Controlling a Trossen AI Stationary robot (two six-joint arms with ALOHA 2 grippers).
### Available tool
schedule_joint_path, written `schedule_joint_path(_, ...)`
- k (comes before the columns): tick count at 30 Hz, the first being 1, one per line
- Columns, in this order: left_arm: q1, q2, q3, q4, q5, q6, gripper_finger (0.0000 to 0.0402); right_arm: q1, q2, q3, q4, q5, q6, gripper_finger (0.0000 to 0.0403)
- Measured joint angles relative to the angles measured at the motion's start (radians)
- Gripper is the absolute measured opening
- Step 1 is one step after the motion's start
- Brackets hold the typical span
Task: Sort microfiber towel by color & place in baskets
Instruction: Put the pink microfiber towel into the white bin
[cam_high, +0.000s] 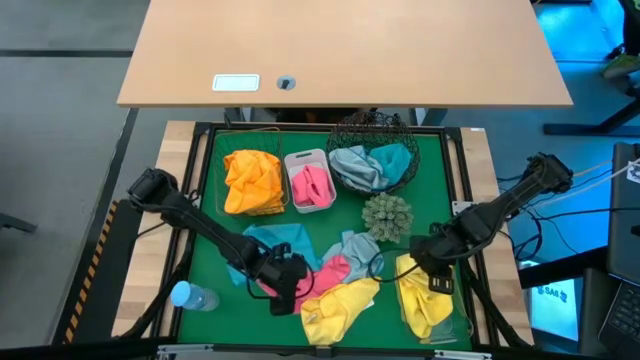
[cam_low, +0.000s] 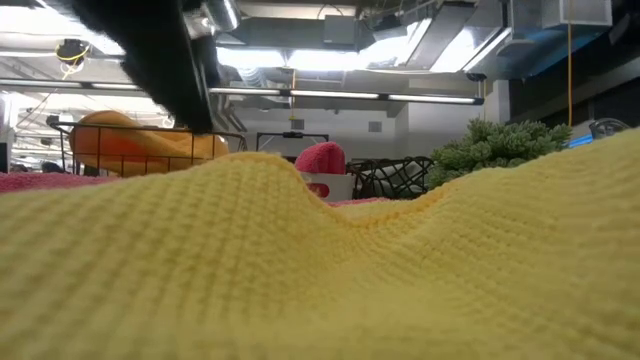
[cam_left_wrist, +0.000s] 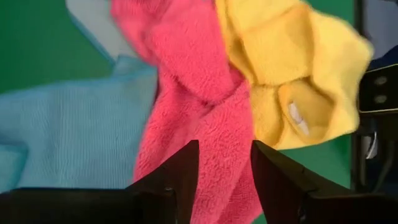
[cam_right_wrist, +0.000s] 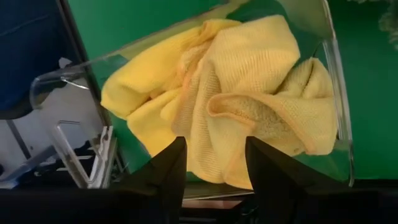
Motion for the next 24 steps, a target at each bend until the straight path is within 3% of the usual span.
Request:
schedule_joint_path(9,0.002,0.115,0.000,0.023,0.006,0.038,0.0179,0.000,0.000,0.083,0.006,0.011,-0.001,0.0163)
schedule_joint_path(15,0.005,0.170,0.000,0.027,-0.016,0.067,0.0176,0.000,0.000,0.144,0.033,0.142,-0.056,0.0163)
schedule_joint_path(19,0.005,0.184,0.000,0.033,-0.013,0.068,0.0137,0.000,0.000,0.152,0.112,0.256,-0.121,0.0163)
schedule_joint_path(24,0.008,0.143,0.000,0.028,-0.008,0.069,0.0040,0.000,0.001,0.152,0.233,0.364,-0.214,0.0163)
